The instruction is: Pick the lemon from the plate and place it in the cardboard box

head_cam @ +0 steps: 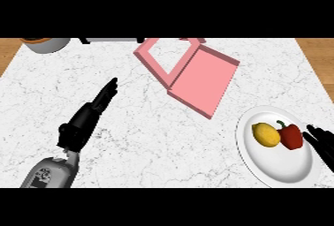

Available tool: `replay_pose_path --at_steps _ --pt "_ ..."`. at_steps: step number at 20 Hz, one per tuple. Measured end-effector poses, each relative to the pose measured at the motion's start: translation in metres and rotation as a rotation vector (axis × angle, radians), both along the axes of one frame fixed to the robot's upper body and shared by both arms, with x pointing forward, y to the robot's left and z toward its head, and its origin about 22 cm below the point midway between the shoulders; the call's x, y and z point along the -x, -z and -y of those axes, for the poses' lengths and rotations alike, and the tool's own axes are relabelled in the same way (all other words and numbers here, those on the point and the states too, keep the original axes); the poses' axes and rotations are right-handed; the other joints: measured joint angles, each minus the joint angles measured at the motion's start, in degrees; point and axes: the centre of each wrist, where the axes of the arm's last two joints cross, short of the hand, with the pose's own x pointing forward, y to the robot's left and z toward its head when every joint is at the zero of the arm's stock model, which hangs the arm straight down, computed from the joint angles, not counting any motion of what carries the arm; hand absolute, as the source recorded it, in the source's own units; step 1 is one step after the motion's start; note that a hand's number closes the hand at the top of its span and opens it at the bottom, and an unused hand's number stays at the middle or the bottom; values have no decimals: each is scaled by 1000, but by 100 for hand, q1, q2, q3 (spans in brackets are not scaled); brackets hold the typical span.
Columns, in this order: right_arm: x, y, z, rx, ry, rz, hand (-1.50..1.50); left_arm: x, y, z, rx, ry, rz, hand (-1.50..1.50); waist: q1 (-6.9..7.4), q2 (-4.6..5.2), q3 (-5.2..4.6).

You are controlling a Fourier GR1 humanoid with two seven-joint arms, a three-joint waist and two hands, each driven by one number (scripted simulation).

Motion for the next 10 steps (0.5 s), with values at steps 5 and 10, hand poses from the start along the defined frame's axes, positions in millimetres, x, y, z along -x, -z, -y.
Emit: replay_pose_path --at_steps 5,10 --pt "3 -33 -16 2 25 -125 -150 -2 0 7 7 6 2 0 58 17 4" --pt "-6 -27 -30 -33 57 -180 -150 0 5 -1 7 20 6 0 116 28 11"
